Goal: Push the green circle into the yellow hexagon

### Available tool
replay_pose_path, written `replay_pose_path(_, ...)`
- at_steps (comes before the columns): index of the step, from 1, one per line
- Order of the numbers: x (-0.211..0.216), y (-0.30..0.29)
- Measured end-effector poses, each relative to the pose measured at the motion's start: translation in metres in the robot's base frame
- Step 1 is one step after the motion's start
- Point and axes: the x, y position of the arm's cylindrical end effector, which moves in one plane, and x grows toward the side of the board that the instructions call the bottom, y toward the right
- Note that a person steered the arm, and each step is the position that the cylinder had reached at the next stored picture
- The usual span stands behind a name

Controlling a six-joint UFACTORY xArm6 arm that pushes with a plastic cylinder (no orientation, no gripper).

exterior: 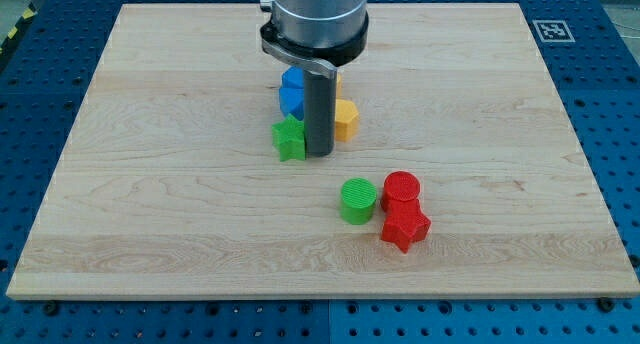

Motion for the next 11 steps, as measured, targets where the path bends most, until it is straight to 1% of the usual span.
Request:
replay_pose_path(1,0.004,-0.002)
replay_pose_path(2,0.017,-0.011)
replay_pose_path(3,0.037,-0.027)
replay_pose_path(4,0.074,-0.027)
replay_pose_path(5,0.113,-0.015)
replay_pose_path(6,0.131,0.022)
replay_pose_path(8,0.096,0.055)
replay_pose_path(11,0.029,0.054)
